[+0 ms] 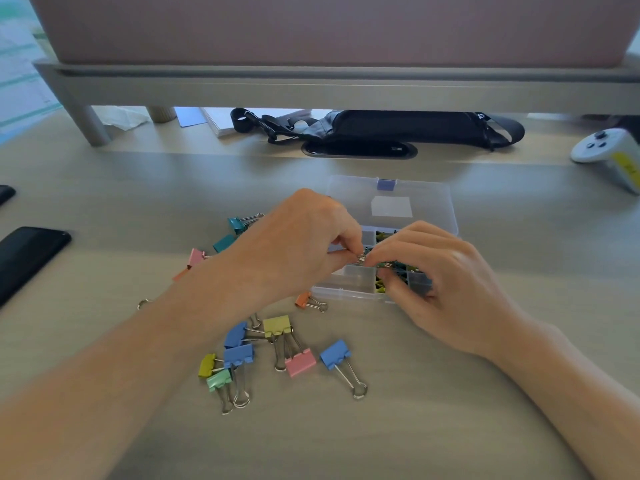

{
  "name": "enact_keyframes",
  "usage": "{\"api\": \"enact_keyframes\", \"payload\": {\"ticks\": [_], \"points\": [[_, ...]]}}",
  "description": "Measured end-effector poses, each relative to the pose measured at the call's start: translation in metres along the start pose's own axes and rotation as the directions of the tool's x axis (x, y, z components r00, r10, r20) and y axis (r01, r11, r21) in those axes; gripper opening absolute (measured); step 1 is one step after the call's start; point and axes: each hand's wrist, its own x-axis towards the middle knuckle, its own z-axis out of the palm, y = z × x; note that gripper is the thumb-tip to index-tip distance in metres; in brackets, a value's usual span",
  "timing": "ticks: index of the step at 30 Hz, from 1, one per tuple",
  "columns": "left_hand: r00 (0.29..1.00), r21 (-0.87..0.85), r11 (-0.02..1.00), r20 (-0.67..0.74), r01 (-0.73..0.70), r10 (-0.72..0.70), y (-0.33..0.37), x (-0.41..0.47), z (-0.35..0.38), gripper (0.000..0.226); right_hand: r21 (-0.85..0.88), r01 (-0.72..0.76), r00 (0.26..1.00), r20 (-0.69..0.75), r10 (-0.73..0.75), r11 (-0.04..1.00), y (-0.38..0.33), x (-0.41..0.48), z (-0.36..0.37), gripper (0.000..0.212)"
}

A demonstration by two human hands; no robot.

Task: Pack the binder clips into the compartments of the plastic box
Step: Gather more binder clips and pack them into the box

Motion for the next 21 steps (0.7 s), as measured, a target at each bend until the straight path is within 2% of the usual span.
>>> {"api": "enact_keyframes", "payload": {"ticks": [4,8,11,15,18,21], "points": [[0.994,-0.046,0.993,0.02,0.104,-0.104,0.004,0.009,-0.001,0.008,-0.032,0.032,0.999,-0.014,-0.032,0.999,-0.001,0.0,0.001,0.021],[0.991,-0.073,0.989,0.059,0.125,-0.121,0.005,0.014,-0.001,0.01,-0.059,0.042,0.999,-0.007,-0.043,0.997,-0.002,0.0,0.002,0.022],[0.991,-0.165,0.978,0.047,0.127,-0.121,-0.002,0.005,-0.001,0.006,-0.083,0.056,0.998,-0.011,-0.057,0.995,-0.003,0.001,0.002,0.021],[0.998,-0.109,0.994,-0.058,0.018,-0.024,-0.01,-0.018,0.004,0.01,-0.116,0.075,0.997,0.012,-0.075,0.99,-0.006,0.002,0.0,0.02],[0.994,-0.076,0.993,-0.075,-0.091,0.085,-0.018,-0.032,0.01,0.019,-0.13,0.088,0.996,0.029,-0.085,0.988,-0.006,0.001,0.0,0.019],[0.988,-0.07,0.988,-0.079,-0.139,0.134,-0.024,-0.033,0.012,0.022,-0.14,0.089,0.996,0.032,-0.086,0.986,-0.006,0.001,0.001,0.02]]}}
